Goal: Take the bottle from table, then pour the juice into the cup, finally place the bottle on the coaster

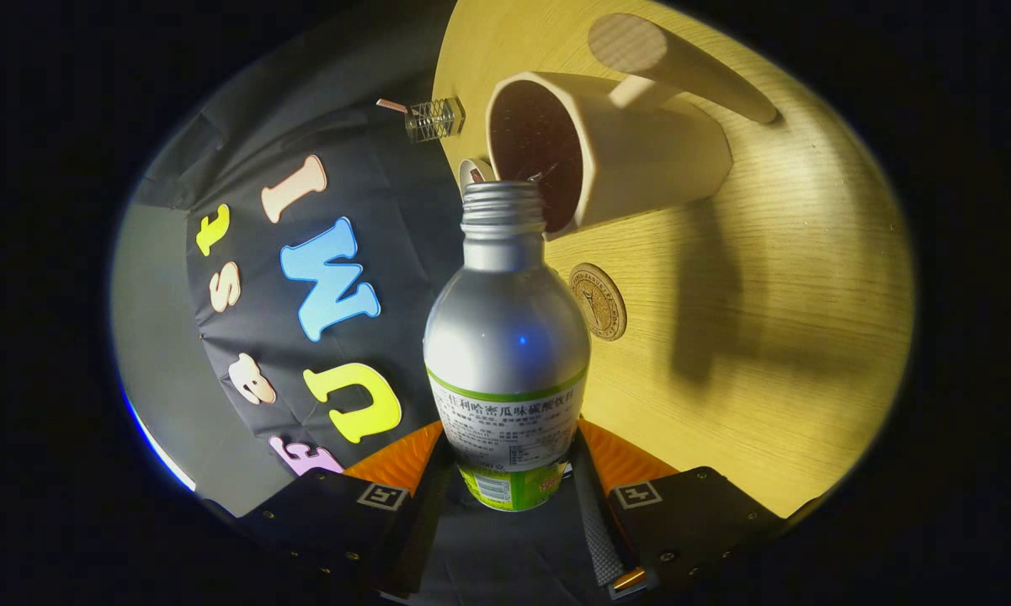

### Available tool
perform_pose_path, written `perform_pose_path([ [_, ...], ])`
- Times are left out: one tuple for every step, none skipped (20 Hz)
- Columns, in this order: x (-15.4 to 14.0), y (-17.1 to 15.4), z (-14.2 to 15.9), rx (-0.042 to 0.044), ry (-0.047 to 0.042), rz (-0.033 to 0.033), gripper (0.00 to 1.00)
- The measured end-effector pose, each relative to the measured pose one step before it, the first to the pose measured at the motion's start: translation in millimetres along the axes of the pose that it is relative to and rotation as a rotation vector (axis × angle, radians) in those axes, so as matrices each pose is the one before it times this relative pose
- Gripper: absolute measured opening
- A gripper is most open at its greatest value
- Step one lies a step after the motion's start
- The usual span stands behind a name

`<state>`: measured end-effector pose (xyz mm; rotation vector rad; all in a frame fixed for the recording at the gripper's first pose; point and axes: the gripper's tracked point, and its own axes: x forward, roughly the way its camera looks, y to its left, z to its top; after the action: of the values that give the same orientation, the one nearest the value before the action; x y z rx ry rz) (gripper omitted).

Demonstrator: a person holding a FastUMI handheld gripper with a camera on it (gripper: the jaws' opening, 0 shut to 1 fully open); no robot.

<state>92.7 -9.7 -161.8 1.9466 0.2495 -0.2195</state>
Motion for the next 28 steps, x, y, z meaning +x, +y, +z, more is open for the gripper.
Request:
perform_pose_path([
  [-0.27, 0.38, -2.05, 0.00385, 0.00527, -0.00298, 0.74],
  [-0.29, 0.15, -1.08, 0.00478, 0.00215, -0.00194, 0.74],
  [-0.14, 1.75, 0.62, 0.00784, -0.00024, 0.00423, 0.74],
  [0.82, 0.77, -0.64, 0.0091, 0.00411, 0.00184, 0.74],
  [0.23, 0.81, -1.9, 0.00348, 0.00333, 0.00105, 0.74],
  [0.37, -0.1, -2.52, 0.00391, 0.0058, -0.00133, 0.74],
  [-1.19, 1.2, -0.73, 0.00344, 0.00458, 0.00192, 0.74],
  [-0.31, -0.26, -0.54, 0.00367, 0.00406, -0.00281, 0.74],
  [-0.66, 0.48, -0.25, 0.00472, 0.00157, -0.00258, 0.74],
  [0.02, 0.27, -0.48, 0.01037, 0.0041, -0.00305, 0.74],
  [-1.31, 2.14, 0.23, 0.01074, 0.00565, -0.00221, 0.74],
  [-0.67, 0.89, 0.18, 0.00723, -0.0002, 0.00004, 0.74],
  [-0.6, 0.48, 0.4, 0.0074, 0.00175, -0.0004, 0.74],
  [-0.17, 0.4, -0.5, 0.00697, 0.00128, -0.00106, 0.74],
  [-0.28, 0.46, 0.81, 0.0082, 0.00151, -0.0031, 0.74],
  [-0.13, 0.95, -1.51, 0.01039, 0.00568, -0.00006, 0.74],
  [-1.12, 1.26, -0.98, 0.00821, 0.00325, -0.00046, 0.74],
  [-0.07, 0.15, -0.51, 0.00539, 0.00211, -0.0014, 0.74],
  [-0.32, 1.2, -0.1, 0.0065, 0.00195, 0.00106, 0.74],
  [0.42, 0.48, -0.73, 0.00704, 0.00407, 0.00066, 0.74],
  [-0.99, 1.23, -0.73, 0.00583, 0.00448, 0.0017, 0.74],
  [-0.28, -0.22, -0.45, 0.00641, 0.00541, -0.00327, 0.74],
  [-1.25, 1.11, -0.09, 0.00695, 0.00107, -0.00023, 0.74],
  [-0.23, 0.64, 0.68, 0.00842, -0.00077, 0.00038, 0.74],
  [0.67, 0.6, -0.94, 0.00851, 0.00265, -0.00182, 0.74],
  [-0.17, -0.22, -0.95, 0.0087, 0.00294, -0.00534, 0.74],
  [-0.66, 1.48, -0.72, 0.00984, 0.00218, -0.00332, 0.74],
  [-0.53, 0.66, -0.1, 0.0099, 0.00132, -0.0001, 0.74],
])
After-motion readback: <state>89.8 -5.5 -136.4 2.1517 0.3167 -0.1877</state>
